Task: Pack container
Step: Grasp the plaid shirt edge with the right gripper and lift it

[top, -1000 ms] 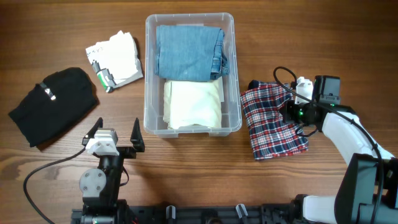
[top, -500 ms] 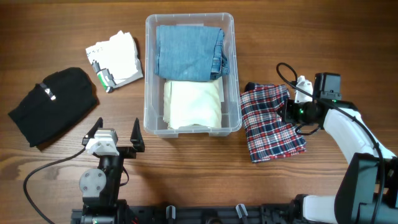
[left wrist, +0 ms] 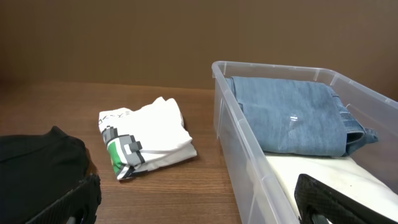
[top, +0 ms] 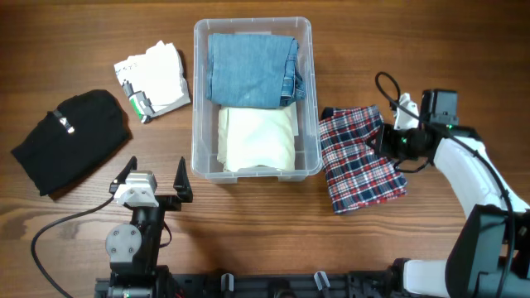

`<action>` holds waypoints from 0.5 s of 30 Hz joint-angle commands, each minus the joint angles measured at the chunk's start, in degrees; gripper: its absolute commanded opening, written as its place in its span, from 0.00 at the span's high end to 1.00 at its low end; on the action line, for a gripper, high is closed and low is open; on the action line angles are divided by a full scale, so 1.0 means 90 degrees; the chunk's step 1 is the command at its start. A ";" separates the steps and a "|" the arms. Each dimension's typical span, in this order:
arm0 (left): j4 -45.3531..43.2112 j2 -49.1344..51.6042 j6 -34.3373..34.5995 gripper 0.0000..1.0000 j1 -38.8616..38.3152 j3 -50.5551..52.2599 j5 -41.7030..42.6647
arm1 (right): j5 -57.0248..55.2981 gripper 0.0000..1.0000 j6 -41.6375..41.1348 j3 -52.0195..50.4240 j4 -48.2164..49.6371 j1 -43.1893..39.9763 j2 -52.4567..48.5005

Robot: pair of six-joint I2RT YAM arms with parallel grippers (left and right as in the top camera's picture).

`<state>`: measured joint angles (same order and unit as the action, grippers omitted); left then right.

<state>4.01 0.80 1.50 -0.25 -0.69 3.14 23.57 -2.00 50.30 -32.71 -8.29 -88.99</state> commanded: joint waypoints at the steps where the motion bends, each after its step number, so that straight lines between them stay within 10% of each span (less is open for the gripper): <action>1: 0.0007 -0.0010 -0.0121 0.00 -0.0029 0.0041 0.0097 | 0.0243 0.96 -0.0124 0.0668 -0.0202 0.0044 0.0396; 15: 0.0007 -0.0010 -0.0121 0.00 -0.0029 0.0041 0.0097 | 0.0495 0.96 -0.1224 0.1574 -0.0491 0.0044 0.1994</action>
<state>4.01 0.82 1.50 -0.25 -0.69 3.14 23.94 -7.66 60.53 -37.47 -8.23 -75.77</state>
